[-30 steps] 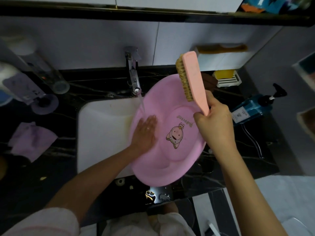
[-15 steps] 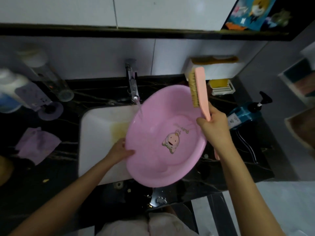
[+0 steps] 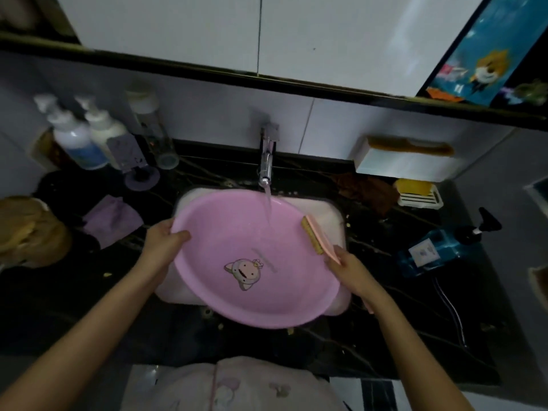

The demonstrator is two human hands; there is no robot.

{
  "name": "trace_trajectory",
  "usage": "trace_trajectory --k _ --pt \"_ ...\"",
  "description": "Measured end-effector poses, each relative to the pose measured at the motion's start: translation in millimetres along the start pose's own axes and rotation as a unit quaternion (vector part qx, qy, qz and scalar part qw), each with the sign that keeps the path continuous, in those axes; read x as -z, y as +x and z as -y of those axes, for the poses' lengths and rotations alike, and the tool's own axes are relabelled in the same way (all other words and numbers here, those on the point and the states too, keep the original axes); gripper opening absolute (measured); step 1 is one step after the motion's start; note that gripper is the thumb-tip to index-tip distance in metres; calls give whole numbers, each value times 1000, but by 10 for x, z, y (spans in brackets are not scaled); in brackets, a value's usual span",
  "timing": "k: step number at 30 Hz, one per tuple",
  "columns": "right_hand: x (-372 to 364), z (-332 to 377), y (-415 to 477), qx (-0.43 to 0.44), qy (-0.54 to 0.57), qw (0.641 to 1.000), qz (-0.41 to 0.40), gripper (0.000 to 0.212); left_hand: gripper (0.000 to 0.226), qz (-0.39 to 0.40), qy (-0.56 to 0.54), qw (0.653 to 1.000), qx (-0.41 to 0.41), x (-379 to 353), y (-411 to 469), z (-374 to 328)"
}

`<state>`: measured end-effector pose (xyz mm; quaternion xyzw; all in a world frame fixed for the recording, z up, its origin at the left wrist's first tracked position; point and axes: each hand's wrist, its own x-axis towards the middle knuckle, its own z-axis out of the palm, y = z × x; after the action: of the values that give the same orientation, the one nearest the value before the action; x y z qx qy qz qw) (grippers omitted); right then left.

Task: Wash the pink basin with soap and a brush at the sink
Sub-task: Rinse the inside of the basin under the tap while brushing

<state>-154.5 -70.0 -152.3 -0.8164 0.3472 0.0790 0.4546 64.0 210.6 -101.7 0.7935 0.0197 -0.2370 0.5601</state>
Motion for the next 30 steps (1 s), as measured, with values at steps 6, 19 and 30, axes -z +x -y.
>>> trace_trajectory --k 6,19,30 --pt "-134 135 -6 77 78 994 -7 39 42 -66 1 991 -117 143 -401 -104" --pt "-483 454 537 73 -292 954 -14 54 49 -87 35 973 -210 -159 -237 -219" --pt "-327 498 580 60 -329 922 196 36 53 -83 114 964 -225 -102 -101 -178"
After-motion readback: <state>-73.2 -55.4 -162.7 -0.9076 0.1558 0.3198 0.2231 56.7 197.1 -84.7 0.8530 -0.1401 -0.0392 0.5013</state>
